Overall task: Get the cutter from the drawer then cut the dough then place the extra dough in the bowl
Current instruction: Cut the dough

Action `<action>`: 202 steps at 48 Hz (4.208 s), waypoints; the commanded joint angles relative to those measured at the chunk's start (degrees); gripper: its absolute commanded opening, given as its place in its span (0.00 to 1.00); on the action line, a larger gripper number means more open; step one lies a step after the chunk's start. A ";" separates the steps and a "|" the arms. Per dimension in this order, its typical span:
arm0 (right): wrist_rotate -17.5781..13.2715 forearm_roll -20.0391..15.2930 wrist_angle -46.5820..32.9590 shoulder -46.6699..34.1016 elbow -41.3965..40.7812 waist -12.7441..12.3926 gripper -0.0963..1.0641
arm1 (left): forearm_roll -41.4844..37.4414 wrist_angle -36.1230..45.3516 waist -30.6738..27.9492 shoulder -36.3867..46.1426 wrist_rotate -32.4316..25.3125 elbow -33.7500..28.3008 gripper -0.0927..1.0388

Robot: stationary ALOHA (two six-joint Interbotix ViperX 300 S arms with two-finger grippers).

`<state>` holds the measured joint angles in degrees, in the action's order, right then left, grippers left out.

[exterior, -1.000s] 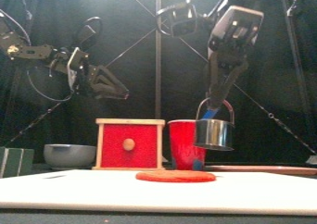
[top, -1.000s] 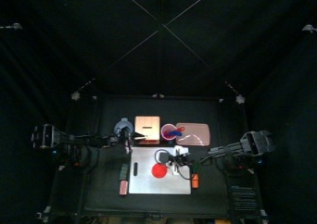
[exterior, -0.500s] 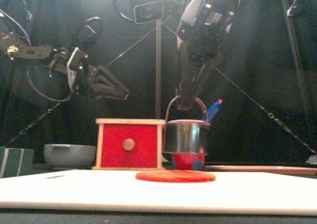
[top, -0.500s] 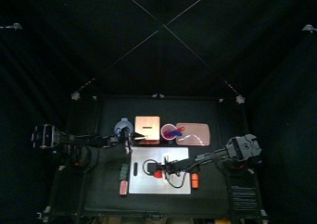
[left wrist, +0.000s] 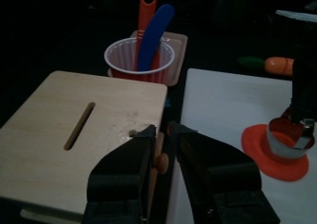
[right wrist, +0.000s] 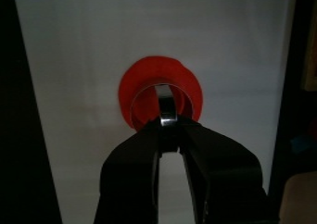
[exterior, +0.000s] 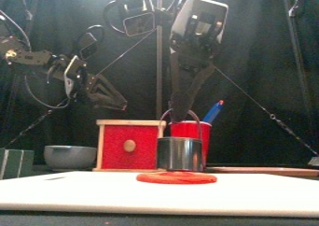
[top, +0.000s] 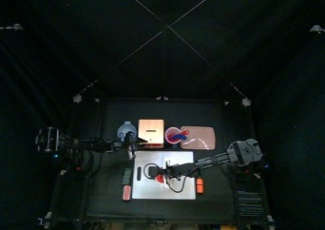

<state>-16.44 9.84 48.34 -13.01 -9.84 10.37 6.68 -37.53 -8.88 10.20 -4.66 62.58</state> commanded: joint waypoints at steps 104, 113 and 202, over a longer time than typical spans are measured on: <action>17.40 -16.35 -95.10 8.70 -47.72 -0.26 0.79 | 12.13 -17.49 25.66 -23.73 0.35 -13.54 0.87; 17.14 -17.23 -96.50 8.61 -48.60 0.53 0.79 | 12.22 -14.85 25.49 -26.19 0.35 -15.29 0.87; 18.63 -17.84 -87.98 6.15 -42.71 -0.26 0.57 | 12.48 -10.28 22.85 -26.28 -1.32 -17.05 0.74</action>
<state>2.29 -8.35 -39.55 -8.26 -53.17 10.46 19.25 -47.29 14.24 -17.75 -5.89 45.88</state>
